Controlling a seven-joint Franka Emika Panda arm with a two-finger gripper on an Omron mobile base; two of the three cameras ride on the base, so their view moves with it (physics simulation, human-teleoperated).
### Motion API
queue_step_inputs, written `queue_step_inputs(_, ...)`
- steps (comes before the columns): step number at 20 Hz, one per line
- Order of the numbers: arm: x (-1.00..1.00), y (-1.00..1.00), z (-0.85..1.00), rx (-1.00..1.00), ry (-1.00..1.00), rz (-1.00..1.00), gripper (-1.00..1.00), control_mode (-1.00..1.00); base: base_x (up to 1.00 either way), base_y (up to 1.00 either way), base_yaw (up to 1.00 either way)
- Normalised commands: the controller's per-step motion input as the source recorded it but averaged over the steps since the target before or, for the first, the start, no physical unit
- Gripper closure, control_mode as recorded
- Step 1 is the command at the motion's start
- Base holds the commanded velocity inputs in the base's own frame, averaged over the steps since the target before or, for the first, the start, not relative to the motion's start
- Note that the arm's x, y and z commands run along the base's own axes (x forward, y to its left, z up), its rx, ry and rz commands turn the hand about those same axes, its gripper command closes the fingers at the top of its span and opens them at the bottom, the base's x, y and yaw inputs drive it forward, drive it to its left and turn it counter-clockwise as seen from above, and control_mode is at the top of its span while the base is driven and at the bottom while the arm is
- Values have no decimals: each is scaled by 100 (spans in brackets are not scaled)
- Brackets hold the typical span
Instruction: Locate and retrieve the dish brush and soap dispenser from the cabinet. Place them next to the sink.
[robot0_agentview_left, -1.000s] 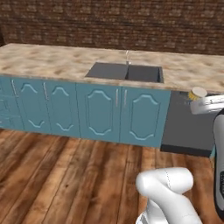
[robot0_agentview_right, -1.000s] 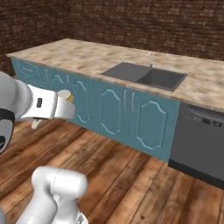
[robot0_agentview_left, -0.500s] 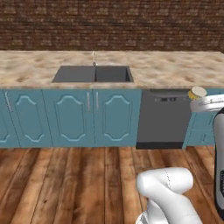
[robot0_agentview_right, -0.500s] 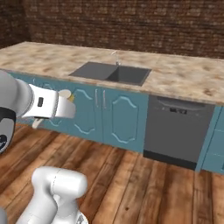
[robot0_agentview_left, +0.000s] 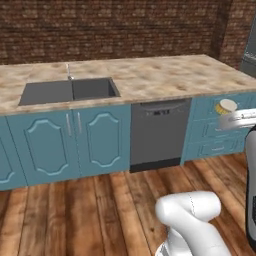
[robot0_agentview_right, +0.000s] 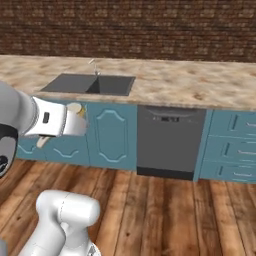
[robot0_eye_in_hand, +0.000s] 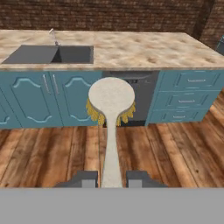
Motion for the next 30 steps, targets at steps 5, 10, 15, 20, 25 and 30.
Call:
queue_step_inputs(5,0,0,0,0,0,0,100,100,75,52,-15)
queue_step_inputs(10,0,0,0,0,0,0,100,100,92,30,2)
queue_step_inputs(15,0,0,0,0,0,0,100,100,99,25,0)
queue_step_inputs(20,0,0,0,0,0,0,100,100,97,21,-1)
queue_step_inputs(25,0,0,0,0,0,0,100,100,70,-23,0)
queue_step_inputs(30,0,0,0,0,0,0,100,100,58,-43,3)
